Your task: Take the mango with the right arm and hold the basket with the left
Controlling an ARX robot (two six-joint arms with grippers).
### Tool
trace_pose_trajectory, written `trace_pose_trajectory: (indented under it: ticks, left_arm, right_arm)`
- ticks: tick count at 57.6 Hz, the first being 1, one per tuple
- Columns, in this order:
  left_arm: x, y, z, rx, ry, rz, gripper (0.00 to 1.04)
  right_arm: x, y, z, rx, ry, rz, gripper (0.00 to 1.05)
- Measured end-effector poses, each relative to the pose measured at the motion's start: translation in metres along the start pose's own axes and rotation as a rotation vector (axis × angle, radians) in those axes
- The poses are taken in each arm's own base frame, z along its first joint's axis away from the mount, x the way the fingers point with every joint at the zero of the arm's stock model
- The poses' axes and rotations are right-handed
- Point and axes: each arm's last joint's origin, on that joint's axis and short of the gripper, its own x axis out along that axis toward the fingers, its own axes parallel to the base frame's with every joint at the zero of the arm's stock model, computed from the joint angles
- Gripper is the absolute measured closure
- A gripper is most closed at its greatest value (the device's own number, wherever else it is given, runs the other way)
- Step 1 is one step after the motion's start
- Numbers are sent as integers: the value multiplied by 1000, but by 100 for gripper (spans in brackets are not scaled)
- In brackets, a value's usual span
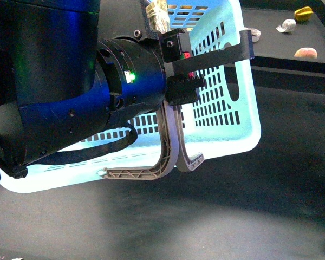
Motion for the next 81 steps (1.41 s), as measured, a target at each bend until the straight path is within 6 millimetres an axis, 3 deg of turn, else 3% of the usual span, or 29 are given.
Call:
trace_pose_trajectory:
  ticks: [12,19,29,40,50,68,81]
  left_arm:
    - [0,0,0,0,0,0,100]
    - [0,0,0,0,1,-1,100]
    - [0,0,0,0,0,0,100]
    - [0,0,0,0,-1,2,100]
    - [0,0,0,0,-1,1,100]
    - [0,0,0,0,1,-1,100]
    - [0,0,0,0,-1,2,100]
  right_arm:
    - [-24,3,0,28,6,63,40]
    - [-47,7,11,29,-28,109,40]
    - [-110,21,47,27,-147,225,40]
    - [-151,34,52,-12,-167,343,40]
    - [-191,56,50,-78,-190,469,40]
    - [-283,116,36,-249,-278,725,40]
    - [-325,156,12,-342,-298,835,41]
